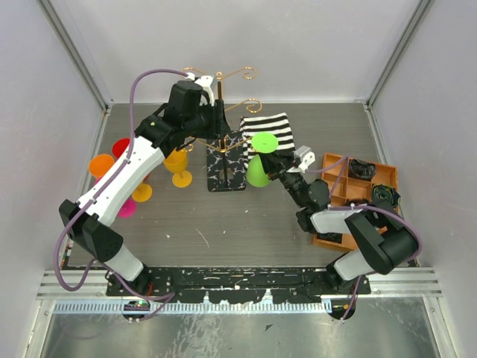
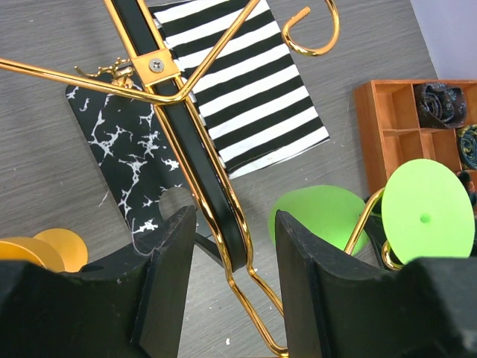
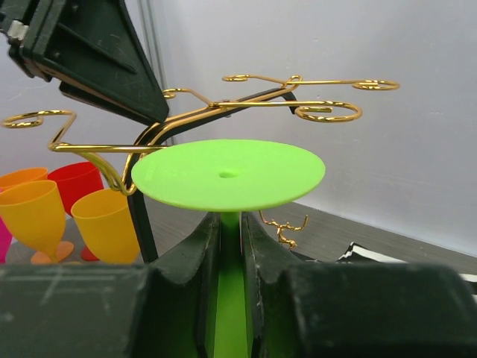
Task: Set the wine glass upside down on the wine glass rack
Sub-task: Adjust the wine rack at the center of the board.
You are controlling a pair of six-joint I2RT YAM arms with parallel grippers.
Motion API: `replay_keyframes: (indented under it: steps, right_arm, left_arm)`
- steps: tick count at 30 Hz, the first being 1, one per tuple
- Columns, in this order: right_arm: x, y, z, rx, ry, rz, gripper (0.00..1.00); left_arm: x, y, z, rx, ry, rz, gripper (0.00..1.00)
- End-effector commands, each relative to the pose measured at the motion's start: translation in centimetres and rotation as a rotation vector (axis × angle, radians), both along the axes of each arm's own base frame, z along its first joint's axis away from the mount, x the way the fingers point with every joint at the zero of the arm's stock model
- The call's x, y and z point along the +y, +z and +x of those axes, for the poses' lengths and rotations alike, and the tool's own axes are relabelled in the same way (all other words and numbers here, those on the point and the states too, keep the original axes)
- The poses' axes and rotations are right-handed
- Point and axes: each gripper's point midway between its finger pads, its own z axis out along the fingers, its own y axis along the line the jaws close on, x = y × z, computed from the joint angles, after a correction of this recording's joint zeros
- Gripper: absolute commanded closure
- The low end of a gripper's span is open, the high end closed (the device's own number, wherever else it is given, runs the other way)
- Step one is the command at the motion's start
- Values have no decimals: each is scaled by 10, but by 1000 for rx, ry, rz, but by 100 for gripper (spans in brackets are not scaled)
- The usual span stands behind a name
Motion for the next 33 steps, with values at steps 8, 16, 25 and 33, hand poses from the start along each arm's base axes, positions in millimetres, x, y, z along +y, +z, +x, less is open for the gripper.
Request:
replay_keyframes:
  steps: [8, 16, 25, 33]
  right_arm:
    - [8, 34, -41, -188, 134, -17, 99]
    - [29, 32, -38, -175, 228, -42, 99]
    - [36, 31, -31, -159, 242, -53, 95]
    - [22, 27, -21, -148, 139, -65, 71]
  left_arm:
    - [0, 7, 0, -5, -11, -9, 47]
    - [3, 9, 0, -10, 3, -4, 48]
    - [1, 7, 0, -3, -2, -3, 48]
    - [5, 8, 1, -12, 17, 5, 47]
